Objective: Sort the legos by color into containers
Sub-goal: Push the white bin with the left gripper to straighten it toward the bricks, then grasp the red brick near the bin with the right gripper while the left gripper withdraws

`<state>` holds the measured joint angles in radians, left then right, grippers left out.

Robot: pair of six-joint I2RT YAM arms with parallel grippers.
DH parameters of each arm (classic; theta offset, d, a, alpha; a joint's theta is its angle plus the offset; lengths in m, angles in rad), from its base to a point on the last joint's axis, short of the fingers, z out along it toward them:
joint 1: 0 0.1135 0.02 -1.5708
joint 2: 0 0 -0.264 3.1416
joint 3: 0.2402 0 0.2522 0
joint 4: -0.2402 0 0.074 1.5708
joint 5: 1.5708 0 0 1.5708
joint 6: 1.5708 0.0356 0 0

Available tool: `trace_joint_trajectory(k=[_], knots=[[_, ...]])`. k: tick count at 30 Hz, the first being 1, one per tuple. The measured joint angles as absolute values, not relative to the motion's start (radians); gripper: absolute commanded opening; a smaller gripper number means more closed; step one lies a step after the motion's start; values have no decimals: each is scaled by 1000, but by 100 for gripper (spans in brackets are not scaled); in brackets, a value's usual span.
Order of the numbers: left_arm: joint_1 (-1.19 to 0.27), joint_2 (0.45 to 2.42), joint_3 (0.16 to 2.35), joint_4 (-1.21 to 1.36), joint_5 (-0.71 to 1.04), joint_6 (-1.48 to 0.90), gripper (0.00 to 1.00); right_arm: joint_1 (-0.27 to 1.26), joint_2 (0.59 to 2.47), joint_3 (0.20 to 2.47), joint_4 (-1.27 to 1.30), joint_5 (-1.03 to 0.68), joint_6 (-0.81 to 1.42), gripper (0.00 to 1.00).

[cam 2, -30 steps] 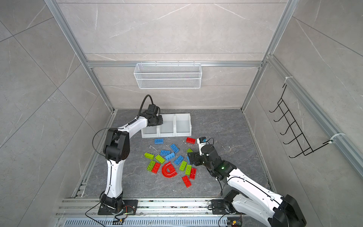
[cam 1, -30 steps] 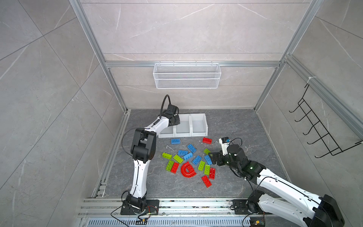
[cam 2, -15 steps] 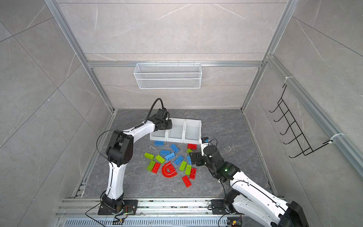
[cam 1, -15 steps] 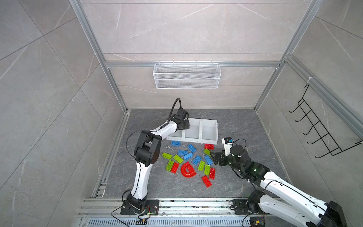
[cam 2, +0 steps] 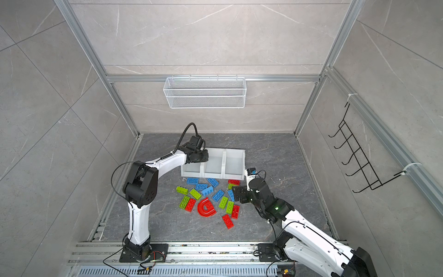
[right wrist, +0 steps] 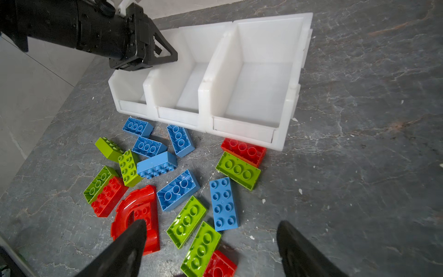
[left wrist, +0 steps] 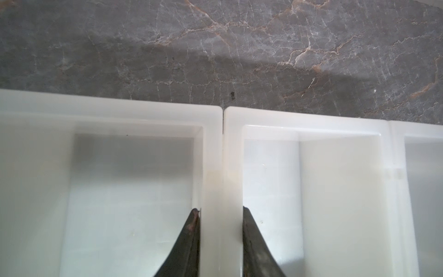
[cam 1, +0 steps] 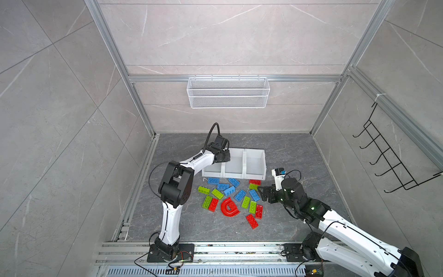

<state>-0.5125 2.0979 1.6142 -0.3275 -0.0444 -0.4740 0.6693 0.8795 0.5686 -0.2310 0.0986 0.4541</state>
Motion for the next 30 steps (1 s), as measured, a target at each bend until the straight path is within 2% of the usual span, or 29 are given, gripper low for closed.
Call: trace_joint_trajectory(k=[9,10,13,16,22,27,30], knots=[[-512,2279,1885,-381,-51,-475,11,669,888,571,-282,120,456,88],[-512,2294,1908,-383,-51,-474,15,669,891,573,-288,125,456,88],[-512,2302,1921,-387,-49,-471,38,669,906,583,-300,138,456,88],[-511,2302,1905,-384,-22,-486,52,669,942,605,-304,144,456,89],[-512,2275,1796,-379,-15,-489,69,669,1044,659,-306,146,459,90],[-512,2129,1665,-376,-17,-466,70,669,1163,709,-310,146,481,90],[-512,1945,1554,-338,-7,-424,70,669,1273,755,-311,145,490,90]])
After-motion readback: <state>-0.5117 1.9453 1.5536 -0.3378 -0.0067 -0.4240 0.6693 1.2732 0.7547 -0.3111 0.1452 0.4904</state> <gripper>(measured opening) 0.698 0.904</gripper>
